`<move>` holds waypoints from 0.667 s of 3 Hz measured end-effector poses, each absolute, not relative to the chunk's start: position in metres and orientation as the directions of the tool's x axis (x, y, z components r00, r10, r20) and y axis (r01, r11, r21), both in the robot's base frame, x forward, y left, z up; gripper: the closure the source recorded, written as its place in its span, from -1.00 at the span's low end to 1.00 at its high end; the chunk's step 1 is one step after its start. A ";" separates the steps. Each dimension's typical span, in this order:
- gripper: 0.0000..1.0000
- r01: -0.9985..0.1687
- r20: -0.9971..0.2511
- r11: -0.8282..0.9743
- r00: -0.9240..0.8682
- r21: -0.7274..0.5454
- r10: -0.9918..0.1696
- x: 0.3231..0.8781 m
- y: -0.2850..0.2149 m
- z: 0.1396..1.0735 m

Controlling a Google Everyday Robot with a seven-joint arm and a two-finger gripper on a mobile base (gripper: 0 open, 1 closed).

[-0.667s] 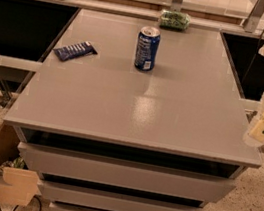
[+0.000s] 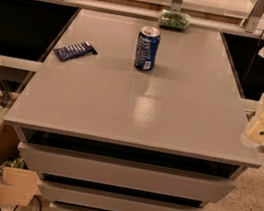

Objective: Knock pepsi can over

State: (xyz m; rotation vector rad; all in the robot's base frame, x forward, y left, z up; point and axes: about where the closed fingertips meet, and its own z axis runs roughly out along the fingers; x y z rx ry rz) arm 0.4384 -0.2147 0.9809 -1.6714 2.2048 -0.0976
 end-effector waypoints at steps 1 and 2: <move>-1.00 -0.905 -0.362 0.348 -0.248 -0.245 -0.899 0.449 -0.208 0.960; -1.00 -0.892 -0.509 0.420 -0.285 -0.170 -0.812 0.462 -0.195 0.923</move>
Offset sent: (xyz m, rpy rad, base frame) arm 0.0808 0.0510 -0.1056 0.6877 -0.0948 -0.1629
